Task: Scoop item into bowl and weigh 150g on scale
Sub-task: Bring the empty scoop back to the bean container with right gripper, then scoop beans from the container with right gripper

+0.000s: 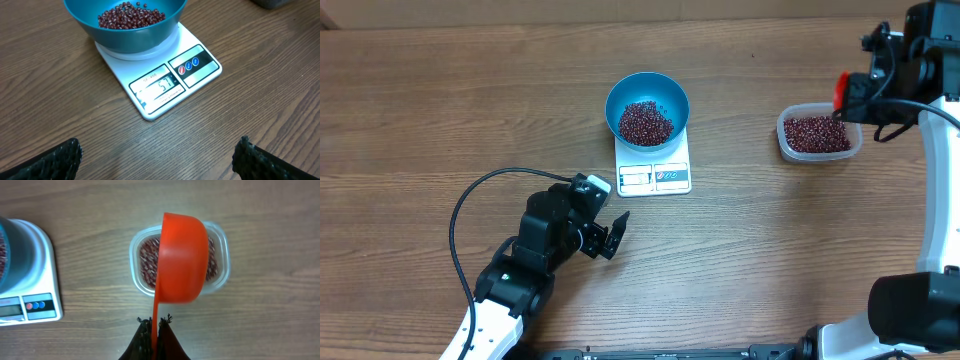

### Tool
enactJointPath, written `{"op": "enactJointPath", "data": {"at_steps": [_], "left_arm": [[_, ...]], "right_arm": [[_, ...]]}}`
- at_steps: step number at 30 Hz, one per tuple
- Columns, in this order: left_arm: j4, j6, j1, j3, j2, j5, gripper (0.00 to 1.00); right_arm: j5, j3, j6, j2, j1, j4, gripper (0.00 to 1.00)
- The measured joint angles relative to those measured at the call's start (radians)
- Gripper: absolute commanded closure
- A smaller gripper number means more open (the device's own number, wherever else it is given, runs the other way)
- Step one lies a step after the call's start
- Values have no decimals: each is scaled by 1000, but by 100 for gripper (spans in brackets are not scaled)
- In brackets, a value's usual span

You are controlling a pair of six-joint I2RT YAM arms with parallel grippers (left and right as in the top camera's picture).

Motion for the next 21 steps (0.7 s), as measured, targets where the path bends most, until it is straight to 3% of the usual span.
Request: {"op": "enactJointPath", "data": {"at_steps": [8, 21], "left_arm": [[0, 0, 0, 0, 0, 0, 1], [0, 0, 0, 0, 0, 0, 0]], "right_arm": [[19, -118, 0, 68, -12, 32, 96], [187, -256, 21, 115, -12, 226, 96]]}}
